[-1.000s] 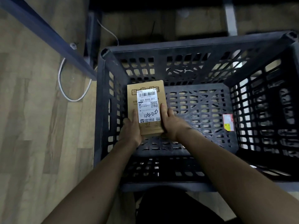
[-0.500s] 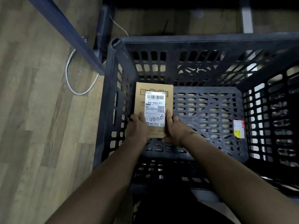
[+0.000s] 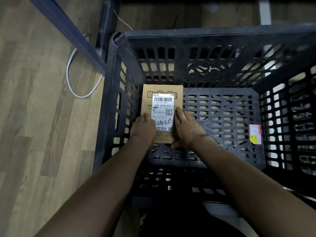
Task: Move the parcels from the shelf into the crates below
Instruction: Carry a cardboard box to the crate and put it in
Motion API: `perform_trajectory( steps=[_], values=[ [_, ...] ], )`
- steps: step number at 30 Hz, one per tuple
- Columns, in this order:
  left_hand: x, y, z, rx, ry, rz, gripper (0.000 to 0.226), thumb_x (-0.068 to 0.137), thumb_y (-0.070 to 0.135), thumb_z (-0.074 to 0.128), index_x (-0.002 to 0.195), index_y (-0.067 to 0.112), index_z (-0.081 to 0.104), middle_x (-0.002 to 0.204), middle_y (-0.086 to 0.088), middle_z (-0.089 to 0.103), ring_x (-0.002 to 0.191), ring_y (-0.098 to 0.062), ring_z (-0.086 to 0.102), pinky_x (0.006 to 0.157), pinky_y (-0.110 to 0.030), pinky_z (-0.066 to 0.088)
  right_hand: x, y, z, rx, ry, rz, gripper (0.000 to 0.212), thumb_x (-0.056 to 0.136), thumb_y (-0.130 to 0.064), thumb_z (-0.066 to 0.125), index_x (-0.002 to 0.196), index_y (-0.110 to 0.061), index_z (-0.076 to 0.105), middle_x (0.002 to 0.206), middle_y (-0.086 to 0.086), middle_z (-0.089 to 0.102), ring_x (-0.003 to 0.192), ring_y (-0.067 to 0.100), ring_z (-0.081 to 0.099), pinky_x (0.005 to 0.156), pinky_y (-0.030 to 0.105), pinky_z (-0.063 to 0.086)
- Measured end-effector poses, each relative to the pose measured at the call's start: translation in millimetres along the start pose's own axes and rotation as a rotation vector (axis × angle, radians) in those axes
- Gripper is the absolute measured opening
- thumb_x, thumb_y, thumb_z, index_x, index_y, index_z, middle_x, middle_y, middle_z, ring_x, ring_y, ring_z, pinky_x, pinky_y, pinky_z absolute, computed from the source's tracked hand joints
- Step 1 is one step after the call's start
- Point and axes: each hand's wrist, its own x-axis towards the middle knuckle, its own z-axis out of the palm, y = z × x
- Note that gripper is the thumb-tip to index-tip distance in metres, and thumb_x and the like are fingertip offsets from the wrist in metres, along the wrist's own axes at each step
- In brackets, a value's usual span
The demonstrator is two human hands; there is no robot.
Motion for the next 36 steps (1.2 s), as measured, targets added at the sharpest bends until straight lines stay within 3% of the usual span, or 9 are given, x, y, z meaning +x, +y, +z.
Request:
perform_trajectory(
  steps=[4,7,15,20,26,31,33,36],
  values=[
    [1,-3,-4,-0.074,-0.040,0.005,0.061,0.085,0.011,0.063,0.136,0.001,0.032,0.140,-0.019,0.028,0.129,-0.032,0.034,0.109,-0.038,0.033,-1,8,-4,0.036,0.027,-0.028,0.114,0.078,-0.059,0.064,0.150,-0.005,-0.006,0.158,0.009,-0.006,0.145,0.028,0.003,0.118,0.037,0.007],
    [4,-8,-12,-0.089,-0.038,0.017,0.071,0.086,0.007,0.060,0.145,0.004,0.019,0.139,-0.016,0.029,0.126,-0.031,0.039,0.101,-0.039,0.040,1,13,-6,0.026,0.090,-0.054,0.101,0.082,-0.055,0.062,0.151,-0.007,0.005,0.157,0.007,0.007,0.143,0.027,0.011,0.117,0.037,0.010],
    [13,-15,-12,0.097,-0.027,0.051,0.084,0.086,0.017,0.061,0.149,0.007,0.006,0.154,-0.017,0.003,0.142,-0.031,0.012,0.115,-0.040,0.014,6,18,-5,0.091,0.078,-0.058,0.104,0.079,-0.046,0.070,0.151,-0.009,0.005,0.155,0.005,0.009,0.143,0.024,0.011,0.117,0.034,0.007],
    [6,-7,-19,0.115,-0.112,-0.002,0.085,0.091,0.021,0.054,0.149,0.006,-0.005,0.156,-0.017,-0.009,0.143,-0.032,0.010,0.117,-0.042,0.010,5,16,-10,0.006,0.025,-0.048,0.100,0.085,-0.047,0.063,0.151,-0.008,-0.001,0.159,0.006,0.000,0.147,0.023,0.000,0.118,0.037,0.000],
    [-7,11,-6,0.058,-0.024,-0.051,0.073,0.095,0.018,0.050,0.148,0.000,0.003,0.153,-0.024,0.009,0.137,-0.036,0.025,0.112,-0.041,0.024,-4,14,-5,-0.032,-0.014,-0.039,0.076,0.097,-0.027,0.049,0.151,-0.008,0.001,0.160,0.004,-0.004,0.147,0.023,-0.005,0.118,0.040,0.002],
    [-5,17,-2,-0.040,-0.099,-0.018,0.071,0.093,0.014,0.051,0.147,-0.002,0.008,0.153,-0.027,0.005,0.139,-0.038,0.020,0.112,-0.040,0.023,2,14,-6,-0.076,-0.008,-0.032,0.074,0.096,-0.026,0.050,0.152,-0.008,0.005,0.159,0.004,0.001,0.147,0.024,-0.001,0.118,0.038,0.002],
    [-8,15,-6,-0.052,-0.079,-0.032,0.065,0.093,0.018,0.049,0.146,0.001,0.016,0.152,-0.025,0.013,0.136,-0.036,0.025,0.110,-0.041,0.026,-2,14,-7,-0.109,-0.036,-0.014,0.073,0.098,-0.028,0.046,0.152,-0.009,0.001,0.160,0.004,-0.005,0.147,0.023,-0.005,0.118,0.039,0.000],
    [-25,7,-18,-0.033,-0.072,-0.019,0.073,0.089,0.034,0.058,0.145,0.009,0.020,0.149,-0.016,0.023,0.133,-0.031,0.027,0.108,-0.043,0.026,-12,6,-17,-0.127,-0.066,0.013,0.073,0.099,-0.032,0.040,0.151,-0.008,-0.005,0.160,0.006,-0.009,0.146,0.023,-0.010,0.118,0.039,-0.002]
  ],
)
